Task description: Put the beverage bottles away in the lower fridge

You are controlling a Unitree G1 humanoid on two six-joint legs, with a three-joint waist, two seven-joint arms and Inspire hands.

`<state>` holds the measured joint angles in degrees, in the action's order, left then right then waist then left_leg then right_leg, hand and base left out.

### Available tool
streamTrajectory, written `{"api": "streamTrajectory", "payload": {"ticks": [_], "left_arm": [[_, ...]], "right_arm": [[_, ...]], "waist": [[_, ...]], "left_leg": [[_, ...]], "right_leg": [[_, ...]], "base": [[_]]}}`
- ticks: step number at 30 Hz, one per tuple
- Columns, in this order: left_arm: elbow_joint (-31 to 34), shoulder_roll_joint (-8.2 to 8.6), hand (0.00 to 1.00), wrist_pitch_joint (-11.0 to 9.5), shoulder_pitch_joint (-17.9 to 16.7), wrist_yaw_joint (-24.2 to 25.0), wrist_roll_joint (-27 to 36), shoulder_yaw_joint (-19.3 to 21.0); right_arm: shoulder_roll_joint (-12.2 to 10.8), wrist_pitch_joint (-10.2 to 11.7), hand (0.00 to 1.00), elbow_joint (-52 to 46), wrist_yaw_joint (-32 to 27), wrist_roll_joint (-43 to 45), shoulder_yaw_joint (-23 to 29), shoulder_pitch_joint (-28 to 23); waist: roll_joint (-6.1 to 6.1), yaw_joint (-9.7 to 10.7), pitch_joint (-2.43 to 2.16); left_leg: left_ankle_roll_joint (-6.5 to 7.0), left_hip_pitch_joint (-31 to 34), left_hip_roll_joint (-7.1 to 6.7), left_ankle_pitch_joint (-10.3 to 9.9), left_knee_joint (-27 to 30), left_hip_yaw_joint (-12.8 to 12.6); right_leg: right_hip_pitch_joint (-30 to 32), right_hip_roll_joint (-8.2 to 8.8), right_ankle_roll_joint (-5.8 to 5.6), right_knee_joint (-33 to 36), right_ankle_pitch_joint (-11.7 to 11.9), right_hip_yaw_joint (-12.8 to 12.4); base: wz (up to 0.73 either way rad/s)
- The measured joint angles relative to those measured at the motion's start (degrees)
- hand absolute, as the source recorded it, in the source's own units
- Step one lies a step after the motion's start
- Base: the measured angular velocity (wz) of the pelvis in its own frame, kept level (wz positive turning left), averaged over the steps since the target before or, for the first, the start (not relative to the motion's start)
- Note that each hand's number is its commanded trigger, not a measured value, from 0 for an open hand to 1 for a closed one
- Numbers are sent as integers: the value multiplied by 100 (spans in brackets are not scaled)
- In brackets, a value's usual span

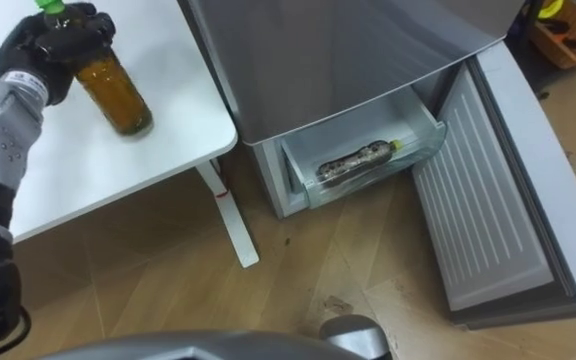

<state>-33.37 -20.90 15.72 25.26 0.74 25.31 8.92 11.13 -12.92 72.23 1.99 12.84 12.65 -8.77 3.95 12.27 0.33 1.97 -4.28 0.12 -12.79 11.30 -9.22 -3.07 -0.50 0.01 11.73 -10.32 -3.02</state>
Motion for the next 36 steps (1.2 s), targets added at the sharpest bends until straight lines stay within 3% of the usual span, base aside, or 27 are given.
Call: {"api": "streamTrajectory", "payload": {"ticks": [15,22,27,31,36], "left_arm": [[-31,0,100,18,0,118,8,-10],[3,1,100,18,0,-82,795,-311],[341,2,100,18,-11,-298,1039,-366],[1041,9,100,8,-127,-284,1054,-355],[1753,234,100,-7,-285,-288,1052,-355]], "right_arm": [[1,42,0,-1,5,-3,-18,-2],[2,44,0,30,-1,-141,-32,92],[1,60,0,24,-8,-172,-33,89],[0,94,0,21,-7,-157,-33,119],[-7,107,0,29,-94,-178,-250,199]], "waist": [[-17,-6,-3],[-107,-7,-36],[-119,-31,-34],[-138,-116,-23],[-171,-262,-16]], "left_leg": [[0,7,-8,0,2,-27],[3,30,-29,3,38,13],[4,20,-27,4,35,16],[3,-24,-4,4,36,89],[4,-26,-43,4,55,183]], "right_leg": [[11,-1,2,-5,0,-5],[-1,31,2,-14,0,24],[-6,26,2,-6,0,23],[-46,28,2,5,0,81],[-108,45,4,-12,-4,180]], "base": [[0],[2],[0],[1],[8]]}}
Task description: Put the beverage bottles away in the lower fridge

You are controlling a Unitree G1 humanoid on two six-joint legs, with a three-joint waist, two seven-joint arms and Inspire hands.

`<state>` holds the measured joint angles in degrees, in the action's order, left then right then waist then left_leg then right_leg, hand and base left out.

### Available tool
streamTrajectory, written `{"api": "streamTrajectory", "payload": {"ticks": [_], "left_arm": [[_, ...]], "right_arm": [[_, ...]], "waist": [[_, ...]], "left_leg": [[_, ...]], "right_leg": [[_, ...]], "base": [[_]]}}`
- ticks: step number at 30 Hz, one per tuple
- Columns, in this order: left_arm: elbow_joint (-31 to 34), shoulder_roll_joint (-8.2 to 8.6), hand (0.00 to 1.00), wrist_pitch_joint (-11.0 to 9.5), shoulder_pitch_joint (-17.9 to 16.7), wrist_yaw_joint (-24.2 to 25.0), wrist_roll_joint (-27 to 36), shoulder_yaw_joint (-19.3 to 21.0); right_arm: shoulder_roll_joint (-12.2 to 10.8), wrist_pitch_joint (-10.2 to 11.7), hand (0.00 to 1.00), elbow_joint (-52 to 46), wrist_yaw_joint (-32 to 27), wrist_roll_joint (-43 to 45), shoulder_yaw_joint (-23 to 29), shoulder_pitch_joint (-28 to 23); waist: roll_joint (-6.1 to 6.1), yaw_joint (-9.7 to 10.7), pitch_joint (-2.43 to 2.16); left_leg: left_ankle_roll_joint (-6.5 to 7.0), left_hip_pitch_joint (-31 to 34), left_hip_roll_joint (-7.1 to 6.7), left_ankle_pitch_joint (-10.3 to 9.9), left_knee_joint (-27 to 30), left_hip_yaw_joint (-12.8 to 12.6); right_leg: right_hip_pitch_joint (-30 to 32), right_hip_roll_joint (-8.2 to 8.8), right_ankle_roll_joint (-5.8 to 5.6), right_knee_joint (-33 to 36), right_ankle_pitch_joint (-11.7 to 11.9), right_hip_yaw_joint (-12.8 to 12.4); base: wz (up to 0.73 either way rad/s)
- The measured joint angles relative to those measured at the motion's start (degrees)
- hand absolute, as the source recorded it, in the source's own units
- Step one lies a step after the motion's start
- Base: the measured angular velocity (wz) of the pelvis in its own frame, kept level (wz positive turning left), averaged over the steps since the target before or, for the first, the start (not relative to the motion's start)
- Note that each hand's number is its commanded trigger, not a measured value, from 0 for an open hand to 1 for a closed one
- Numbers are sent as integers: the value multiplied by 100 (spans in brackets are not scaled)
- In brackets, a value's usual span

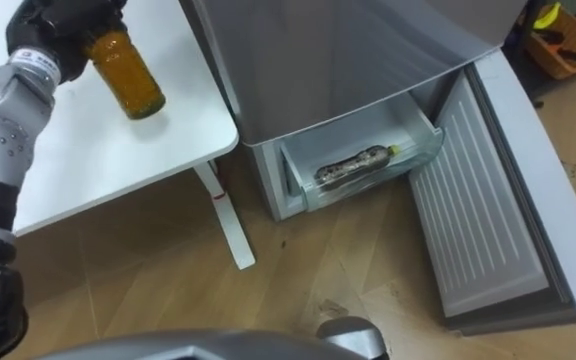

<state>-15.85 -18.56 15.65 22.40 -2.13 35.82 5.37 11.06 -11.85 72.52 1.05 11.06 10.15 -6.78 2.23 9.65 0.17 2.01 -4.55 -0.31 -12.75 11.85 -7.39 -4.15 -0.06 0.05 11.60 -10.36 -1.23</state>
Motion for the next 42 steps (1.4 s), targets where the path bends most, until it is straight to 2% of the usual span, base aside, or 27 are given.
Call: {"api": "streamTrajectory", "payload": {"ticks": [3,8,12,13,16,17,20,22,23,25,31,34,36,39,42], "left_arm": [[567,39,100,-2,-373,48,1,-27],[1375,45,100,0,-662,47,-64,-74],[1836,115,100,1,-724,43,-296,-103],[1963,144,100,1,-763,22,-283,-103],[2475,202,100,2,-1104,-22,-276,-105],[2668,269,100,2,-1265,-20,-277,-104],[3150,355,100,2,-1702,33,-277,-103],[3283,404,100,2,-1800,64,-267,-103],[3322,404,100,2,-1804,63,-268,-99],[3430,403,100,0,-1804,68,-266,-97],[3715,441,100,-3,-1822,472,-251,-100],[3715,616,100,-13,-1884,639,-152,-110],[3715,690,100,-50,-2024,732,-146,-121],[3668,717,100,-63,-2495,906,57,-215],[3643,719,100,-63,-2848,1069,234,-398]], "right_arm": [[-5,54,0,31,-112,-139,-55,73],[-12,47,0,52,-234,-255,-56,120],[-24,42,0,-11,-282,-382,-218,150],[-22,46,0,-40,-295,-427,-234,175],[-27,55,0,-174,-355,-501,-400,232],[-33,59,0,-169,-353,-496,-441,280],[-38,146,0,-143,-346,-502,-442,369],[-43,239,0,-132,-345,-560,-443,356],[-42,249,0,-127,-345,-624,-443,351],[-46,259,0,-139,-345,-709,-452,356],[-49,370,0,-146,-344,-1214,-674,359],[-66,442,0,-146,-334,-1472,-909,364],[-62,468,0,-146,-292,-1494,-1026,427],[-21,478,0,-146,-113,-1451,-1228,588],[-28,476,0,-147,-61,-1448,-1412,663]], "waist": [[-11,6,-2],[-22,-97,-6],[-23,-266,-7],[-19,-368,-9],[-20,-379,-9],[-23,-384,-11],[-37,-464,-11],[-51,-522,-4],[-63,-536,-10],[-65,-574,-9],[-81,-751,-17],[-84,-839,-17],[-87,-850,-16],[-96,-845,-12],[-135,-858,13]], "left_leg": [[0,3,-16,0,-3,93],[8,120,-45,8,73,286],[8,191,-52,9,120,391],[8,183,-50,9,120,386],[8,184,-54,9,122,464],[7,174,-54,10,123,504],[5,184,-60,11,135,597],[3,195,-77,12,166,643],[-1,197,-130,15,176,685],[6,204,-145,29,178,768],[15,236,-152,41,188,808],[14,250,-154,41,200,830],[14,294,-152,41,243,833],[13,387,-161,41,304,913],[11,419,-163,42,334,924]], "right_leg": [[-99,18,5,-96,-5,83],[-75,68,4,-103,-33,329],[-76,91,3,-102,-35,477],[-79,93,2,-104,-35,501],[-151,108,2,-116,-35,733],[-173,109,2,-117,-36,790],[-208,113,1,-189,-36,835],[-264,123,2,-243,-36,943],[-321,136,13,-306,-44,998],[-336,156,12,-299,-63,1034],[-385,190,-9,-299,-86,1170],[-406,195,-10,-298,-86,1265],[-379,196,-10,-299,-89,1302],[-349,205,0,-297,-97,1407],[-365,208,0,-298,-97,1499]], "base": [[15],[24],[19],[6],[20],[18],[10],[19],[26],[21],[11],[14],[10],[12],[20]]}}
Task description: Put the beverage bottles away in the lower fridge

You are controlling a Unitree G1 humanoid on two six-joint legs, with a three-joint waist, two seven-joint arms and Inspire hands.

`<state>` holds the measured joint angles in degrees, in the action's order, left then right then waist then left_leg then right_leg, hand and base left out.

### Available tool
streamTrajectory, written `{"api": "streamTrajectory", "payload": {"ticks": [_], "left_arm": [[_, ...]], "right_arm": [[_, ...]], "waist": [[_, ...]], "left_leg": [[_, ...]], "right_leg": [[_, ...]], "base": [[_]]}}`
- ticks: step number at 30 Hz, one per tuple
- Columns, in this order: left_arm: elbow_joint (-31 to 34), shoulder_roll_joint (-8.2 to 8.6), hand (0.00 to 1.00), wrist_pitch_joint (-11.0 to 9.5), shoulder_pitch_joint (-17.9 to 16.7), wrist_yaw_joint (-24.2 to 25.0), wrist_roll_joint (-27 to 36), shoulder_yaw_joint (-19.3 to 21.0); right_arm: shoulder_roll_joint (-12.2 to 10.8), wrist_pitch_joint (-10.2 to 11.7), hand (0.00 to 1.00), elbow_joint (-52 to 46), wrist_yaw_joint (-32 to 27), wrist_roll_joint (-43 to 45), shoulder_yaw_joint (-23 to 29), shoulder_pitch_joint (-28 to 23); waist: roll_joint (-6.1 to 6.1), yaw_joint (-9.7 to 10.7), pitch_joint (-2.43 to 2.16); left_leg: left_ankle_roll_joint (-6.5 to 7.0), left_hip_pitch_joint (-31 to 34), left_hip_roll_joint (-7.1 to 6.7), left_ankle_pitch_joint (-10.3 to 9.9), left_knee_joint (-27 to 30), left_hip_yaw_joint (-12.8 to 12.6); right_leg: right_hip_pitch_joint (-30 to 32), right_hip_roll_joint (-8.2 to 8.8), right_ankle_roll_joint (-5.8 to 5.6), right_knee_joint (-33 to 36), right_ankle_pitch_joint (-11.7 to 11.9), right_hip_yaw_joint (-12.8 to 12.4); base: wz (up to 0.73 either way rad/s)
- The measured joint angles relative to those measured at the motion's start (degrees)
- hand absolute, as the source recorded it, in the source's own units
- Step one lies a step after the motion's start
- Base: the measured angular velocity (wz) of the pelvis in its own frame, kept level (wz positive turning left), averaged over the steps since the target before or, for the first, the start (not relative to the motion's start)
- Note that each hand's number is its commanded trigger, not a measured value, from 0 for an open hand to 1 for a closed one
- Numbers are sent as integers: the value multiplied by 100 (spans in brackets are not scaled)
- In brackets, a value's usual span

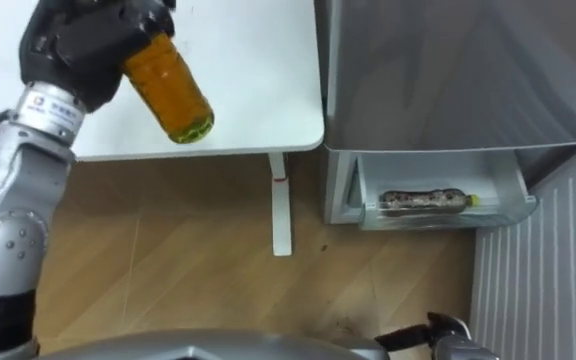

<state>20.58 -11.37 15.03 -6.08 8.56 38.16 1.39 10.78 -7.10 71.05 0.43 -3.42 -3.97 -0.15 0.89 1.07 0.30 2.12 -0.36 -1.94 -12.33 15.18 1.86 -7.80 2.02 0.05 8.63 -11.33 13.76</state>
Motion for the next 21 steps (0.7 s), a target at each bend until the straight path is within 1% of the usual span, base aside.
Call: {"api": "streamTrajectory", "payload": {"ticks": [1,2,3,6,8,9,12,14,15,17,19,21], "left_arm": [[-40,-3,100,0,-119,86,9,-104],[-130,-14,100,1,-151,140,82,-208],[-273,3,100,0,-152,183,249,-279],[-530,72,100,0,-154,183,488,-453],[-728,89,100,-1,-197,191,963,-598],[-821,97,100,-2,-204,218,1110,-657],[-1056,116,100,-10,-204,235,1305,-796],[-1171,123,100,-24,-205,272,1375,-882],[-1299,134,100,-53,-204,305,1448,-939],[-1492,118,100,-120,-204,309,1511,-1055],[-1739,137,100,-174,-204,310,1516,-1149],[-1911,126,100,-180,-206,309,1515,-1255]], "right_arm": [[-2,1,0,-37,22,0,-99,22],[-5,0,0,-126,31,3,-164,28],[-11,0,0,-221,37,3,-197,53],[-12,0,0,-387,32,115,-422,141],[-16,-1,0,-540,75,264,-513,266],[-10,-7,0,-664,146,398,-591,301],[-46,6,0,-858,308,622,-731,358],[-57,6,0,-961,374,617,-781,363],[-67,-5,0,-1054,400,615,-849,358],[-95,-13,0,-1270,402,613,-1010,353],[-134,-5,0,-1536,414,609,-1127,343],[-162,21,0,-1762,457,612,-1258,336]], "waist": [[-17,-3,11],[-27,-30,17],[-27,-80,18],[-30,-159,17],[-33,-173,17],[-43,-173,21],[-104,-166,-7],[-131,-187,1],[-146,-237,-1],[-162,-270,7],[-164,-268,7],[-174,-274,11]], "left_leg": [[0,35,0,-1,45,1],[-1,78,0,-1,65,-8],[-4,100,1,3,66,-15],[-4,125,4,3,117,-6],[-4,176,1,3,158,5],[-4,183,1,3,159,2],[-5,178,-6,3,172,-2],[-5,184,-16,3,174,-9],[-5,186,-21,3,175,-14],[-6,195,-20,3,210,-31],[-6,193,-20,2,220,-33],[-6,190,-20,2,218,-36]], "right_leg": [[-8,2,-1,1,0,57],[8,4,-2,1,-3,70],[32,7,-1,3,-3,73],[35,7,3,15,-5,101],[55,14,7,13,-9,144],[57,45,10,17,-13,170],[42,62,4,46,-60,217],[75,84,2,132,-109,218],[89,88,-2,165,-128,217],[103,81,-1,211,-147,215],[88,78,-1,213,-146,220],[82,87,-1,219,-146,224]], "base": [[25],[23],[11],[2],[9],[7],[10],[8],[0],[0],[2],[6]]}}
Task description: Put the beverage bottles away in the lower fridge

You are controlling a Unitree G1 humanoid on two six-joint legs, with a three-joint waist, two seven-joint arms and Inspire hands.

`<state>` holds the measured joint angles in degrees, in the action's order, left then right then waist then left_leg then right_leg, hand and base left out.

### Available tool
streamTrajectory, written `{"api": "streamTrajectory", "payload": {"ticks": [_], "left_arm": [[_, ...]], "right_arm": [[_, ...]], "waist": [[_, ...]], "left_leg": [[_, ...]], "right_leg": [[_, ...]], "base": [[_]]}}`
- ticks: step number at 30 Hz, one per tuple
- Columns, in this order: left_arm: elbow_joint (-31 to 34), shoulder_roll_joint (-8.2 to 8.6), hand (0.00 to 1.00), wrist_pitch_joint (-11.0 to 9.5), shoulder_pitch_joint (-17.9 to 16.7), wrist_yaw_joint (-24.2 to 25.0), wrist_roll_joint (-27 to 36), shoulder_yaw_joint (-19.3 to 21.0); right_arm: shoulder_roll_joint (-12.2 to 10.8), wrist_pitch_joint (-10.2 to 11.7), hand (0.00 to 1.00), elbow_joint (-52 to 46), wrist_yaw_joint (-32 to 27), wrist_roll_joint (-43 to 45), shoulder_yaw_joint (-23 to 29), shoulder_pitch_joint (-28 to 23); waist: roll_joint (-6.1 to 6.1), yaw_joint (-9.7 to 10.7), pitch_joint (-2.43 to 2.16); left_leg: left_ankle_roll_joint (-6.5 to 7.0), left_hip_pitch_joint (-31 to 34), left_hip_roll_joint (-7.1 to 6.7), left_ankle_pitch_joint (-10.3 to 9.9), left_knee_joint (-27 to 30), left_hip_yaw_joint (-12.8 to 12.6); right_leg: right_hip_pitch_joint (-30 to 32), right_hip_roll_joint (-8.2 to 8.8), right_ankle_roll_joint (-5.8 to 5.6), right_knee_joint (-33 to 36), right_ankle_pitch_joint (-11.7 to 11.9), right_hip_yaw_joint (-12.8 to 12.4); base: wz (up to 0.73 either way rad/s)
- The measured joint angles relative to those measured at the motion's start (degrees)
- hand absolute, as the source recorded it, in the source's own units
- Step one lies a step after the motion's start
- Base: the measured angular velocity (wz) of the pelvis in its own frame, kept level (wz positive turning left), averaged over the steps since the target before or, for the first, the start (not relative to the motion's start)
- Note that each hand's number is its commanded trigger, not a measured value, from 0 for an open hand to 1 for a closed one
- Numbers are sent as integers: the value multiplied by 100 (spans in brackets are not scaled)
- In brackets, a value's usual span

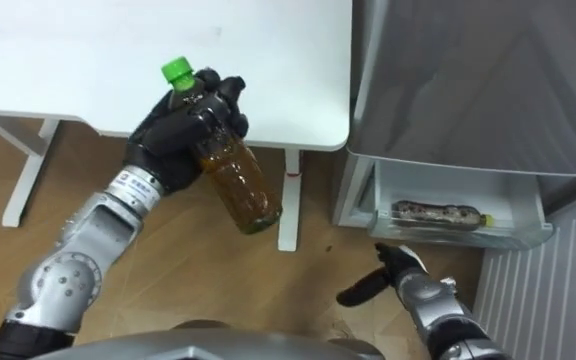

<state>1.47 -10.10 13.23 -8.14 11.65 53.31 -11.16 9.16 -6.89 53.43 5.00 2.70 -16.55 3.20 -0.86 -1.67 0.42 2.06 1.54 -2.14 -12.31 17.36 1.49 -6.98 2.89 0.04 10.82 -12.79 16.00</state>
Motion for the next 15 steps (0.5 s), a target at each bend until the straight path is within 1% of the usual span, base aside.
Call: {"api": "streamTrajectory", "payload": {"ticks": [3,6,9,10,12,15], "left_arm": [[-109,6,100,-18,-6,2,0,-115],[-120,4,100,-148,-25,29,-50,-153],[-120,4,100,-158,-25,48,-144,-152],[-123,-2,100,-165,-25,66,-199,-150],[-179,-33,100,-169,-25,144,-292,-144],[-193,-148,100,-196,-28,316,-497,-126]], "right_arm": [[-36,-13,0,-463,275,2,-45,-17],[-45,-12,0,-972,605,-15,-59,-68],[-47,-12,0,-1344,900,-157,-140,-199],[-43,-25,0,-1487,1087,-234,-166,-254],[-30,-35,0,-1711,1350,-271,-239,-309],[23,-34,0,-2382,1823,-269,-250,-537]], "waist": [[-17,-20,11],[-24,-23,16],[-58,-36,28],[-68,-46,34],[-68,-55,34],[-73,-54,36]], "left_leg": [[0,-30,11,0,-9,-53],[1,-22,16,0,-13,-53],[-1,-28,27,-2,-23,-71],[-1,-27,28,-1,-38,-82],[0,-28,30,0,-67,-106],[1,-5,35,0,-52,-133]], "right_leg": [[-27,13,0,3,1,-5],[-28,8,1,6,1,-7],[-22,4,3,1,2,-18],[-11,5,4,1,2,-21],[2,6,4,3,2,-33],[47,14,2,48,2,-65]], "base": [[2],[0],[0],[0],[-3],[-4]]}}
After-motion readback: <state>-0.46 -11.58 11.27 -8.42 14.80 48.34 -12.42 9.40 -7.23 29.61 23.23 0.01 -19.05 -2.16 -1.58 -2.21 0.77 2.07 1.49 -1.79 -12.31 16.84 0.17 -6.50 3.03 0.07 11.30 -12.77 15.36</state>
